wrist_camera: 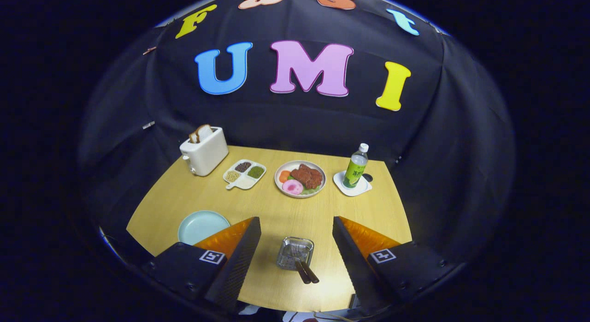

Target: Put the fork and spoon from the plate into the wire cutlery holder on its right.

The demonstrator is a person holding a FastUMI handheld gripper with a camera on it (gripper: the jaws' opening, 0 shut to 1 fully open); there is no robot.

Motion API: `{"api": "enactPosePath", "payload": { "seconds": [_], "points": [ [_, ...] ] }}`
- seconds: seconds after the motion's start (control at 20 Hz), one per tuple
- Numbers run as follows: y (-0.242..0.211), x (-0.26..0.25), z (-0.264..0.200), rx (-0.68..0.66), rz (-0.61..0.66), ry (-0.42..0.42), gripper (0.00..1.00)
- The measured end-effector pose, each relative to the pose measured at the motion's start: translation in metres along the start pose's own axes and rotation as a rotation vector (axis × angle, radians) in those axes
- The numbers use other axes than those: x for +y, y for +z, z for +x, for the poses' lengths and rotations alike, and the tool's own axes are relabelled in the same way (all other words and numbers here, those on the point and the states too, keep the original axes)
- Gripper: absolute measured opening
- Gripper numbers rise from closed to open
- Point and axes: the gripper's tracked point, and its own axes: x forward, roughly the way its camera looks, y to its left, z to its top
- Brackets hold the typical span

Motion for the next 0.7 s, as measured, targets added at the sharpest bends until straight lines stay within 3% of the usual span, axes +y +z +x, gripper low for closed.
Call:
{"api": "enactPosePath", "payload": {
  "seconds": [0.2,0.7],
  "points": [
    [-0.003,0.008,-0.012,-0.096,-0.009,0.007,0.97],
    [-0.017,0.002,-0.012,-0.114,-0.013,0.009,0.97]
  ]
}}
